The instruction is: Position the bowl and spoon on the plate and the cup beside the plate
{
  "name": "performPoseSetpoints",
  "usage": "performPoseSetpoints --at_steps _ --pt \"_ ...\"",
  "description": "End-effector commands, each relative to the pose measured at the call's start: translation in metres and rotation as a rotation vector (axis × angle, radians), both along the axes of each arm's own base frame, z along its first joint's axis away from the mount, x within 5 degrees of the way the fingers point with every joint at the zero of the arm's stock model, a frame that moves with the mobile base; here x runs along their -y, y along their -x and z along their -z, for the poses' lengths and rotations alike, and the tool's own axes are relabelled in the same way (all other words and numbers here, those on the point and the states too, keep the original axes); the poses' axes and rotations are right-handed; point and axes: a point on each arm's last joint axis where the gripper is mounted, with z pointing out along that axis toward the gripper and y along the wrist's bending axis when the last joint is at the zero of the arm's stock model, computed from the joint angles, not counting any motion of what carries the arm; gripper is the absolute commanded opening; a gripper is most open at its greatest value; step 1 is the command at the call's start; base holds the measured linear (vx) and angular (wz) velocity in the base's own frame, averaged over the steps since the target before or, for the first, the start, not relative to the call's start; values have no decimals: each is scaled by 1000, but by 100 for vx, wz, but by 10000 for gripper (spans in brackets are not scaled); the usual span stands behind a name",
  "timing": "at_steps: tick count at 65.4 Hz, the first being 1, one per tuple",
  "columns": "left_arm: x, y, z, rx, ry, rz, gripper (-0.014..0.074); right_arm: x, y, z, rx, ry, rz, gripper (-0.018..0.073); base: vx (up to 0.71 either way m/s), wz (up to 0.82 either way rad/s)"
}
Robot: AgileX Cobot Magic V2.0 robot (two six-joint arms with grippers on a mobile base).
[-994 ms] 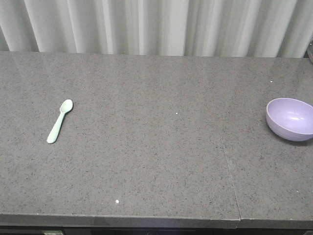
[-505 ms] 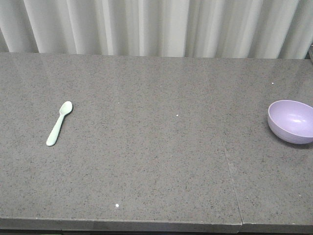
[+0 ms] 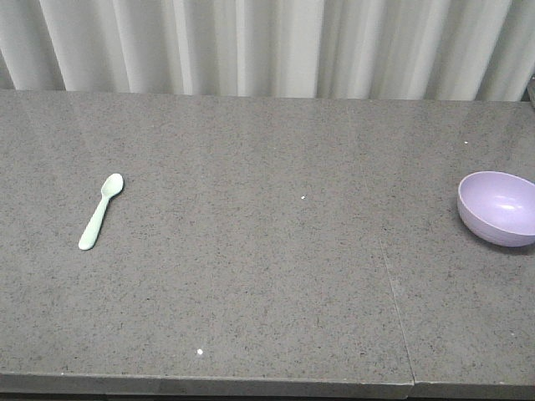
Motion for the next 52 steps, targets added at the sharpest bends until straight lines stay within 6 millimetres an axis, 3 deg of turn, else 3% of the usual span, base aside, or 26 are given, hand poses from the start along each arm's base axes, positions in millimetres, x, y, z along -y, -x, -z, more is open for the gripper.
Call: performPoseSetpoints --at_steps 1,52 --pt "0 -1 4 46 10 4 -6 -1 1 -6 74 15 -7 15 0 0" --pt "0 -1 4 46 10 4 -6 -1 1 -6 74 15 -7 15 0 0"
